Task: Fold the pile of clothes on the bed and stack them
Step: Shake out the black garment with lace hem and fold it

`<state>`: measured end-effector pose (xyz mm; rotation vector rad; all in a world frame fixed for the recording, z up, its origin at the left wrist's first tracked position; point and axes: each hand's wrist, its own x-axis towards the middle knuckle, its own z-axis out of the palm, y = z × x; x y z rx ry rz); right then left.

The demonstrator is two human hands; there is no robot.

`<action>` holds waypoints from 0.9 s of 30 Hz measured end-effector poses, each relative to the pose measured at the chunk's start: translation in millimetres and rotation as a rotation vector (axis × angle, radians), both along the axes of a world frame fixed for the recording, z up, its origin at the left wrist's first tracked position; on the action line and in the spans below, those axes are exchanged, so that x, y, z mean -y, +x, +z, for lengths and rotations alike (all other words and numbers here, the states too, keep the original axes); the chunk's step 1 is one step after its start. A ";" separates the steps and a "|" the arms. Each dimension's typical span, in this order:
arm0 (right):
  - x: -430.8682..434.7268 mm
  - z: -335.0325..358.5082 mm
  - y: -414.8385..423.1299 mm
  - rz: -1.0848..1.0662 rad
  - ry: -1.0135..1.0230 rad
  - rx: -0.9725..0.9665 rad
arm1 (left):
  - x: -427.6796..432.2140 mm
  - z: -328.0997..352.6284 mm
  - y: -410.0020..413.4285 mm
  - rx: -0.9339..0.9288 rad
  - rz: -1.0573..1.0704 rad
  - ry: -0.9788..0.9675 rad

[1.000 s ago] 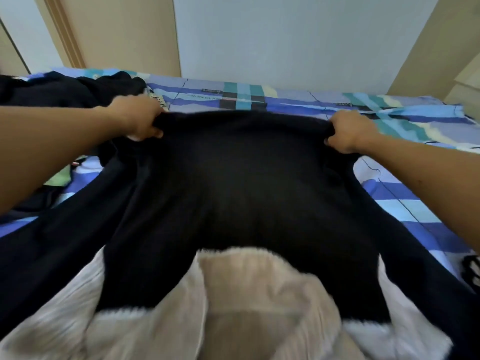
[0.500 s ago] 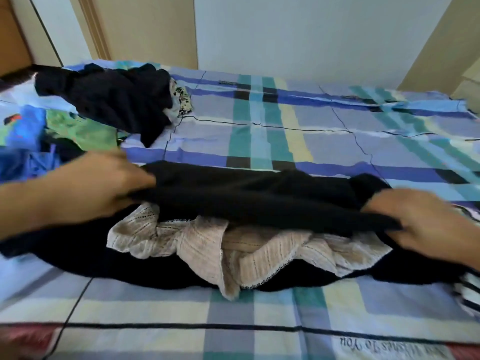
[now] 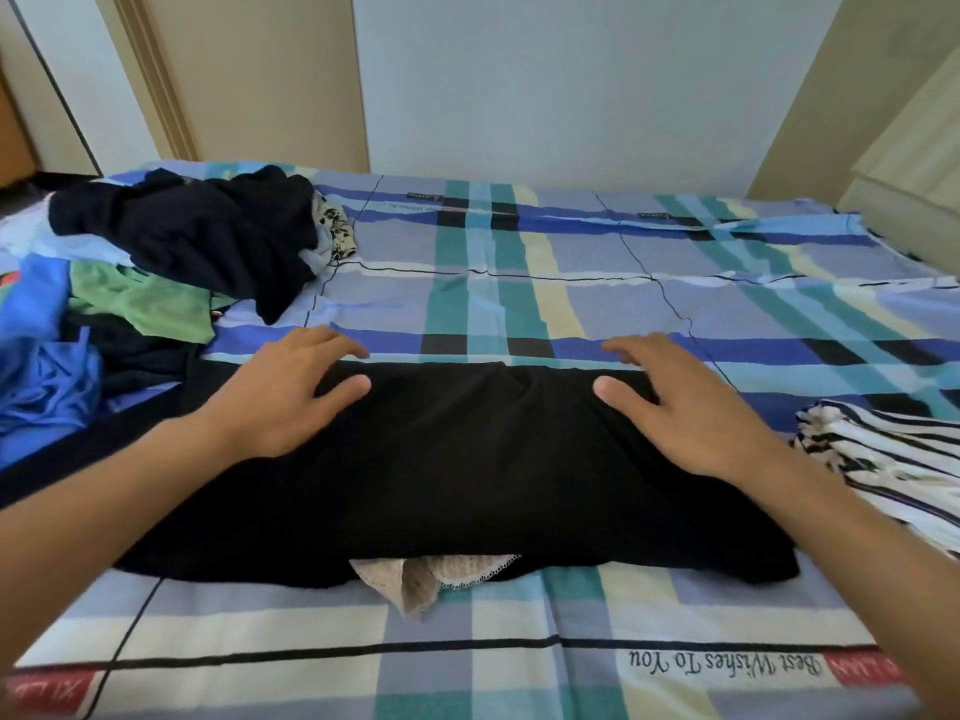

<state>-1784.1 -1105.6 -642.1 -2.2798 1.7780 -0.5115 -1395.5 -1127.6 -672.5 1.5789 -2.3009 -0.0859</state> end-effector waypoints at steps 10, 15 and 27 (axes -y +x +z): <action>24.4 -97.5 -39.5 -0.225 0.186 -0.085 | 24.9 -77.6 32.4 0.185 0.322 0.130; 36.8 -97.7 -43.9 -0.443 -0.104 -0.192 | 42.1 -74.8 15.8 0.134 0.315 0.036; 68.7 -91.3 -71.9 -0.464 0.088 0.187 | 62.9 -82.0 5.2 0.109 0.220 -0.118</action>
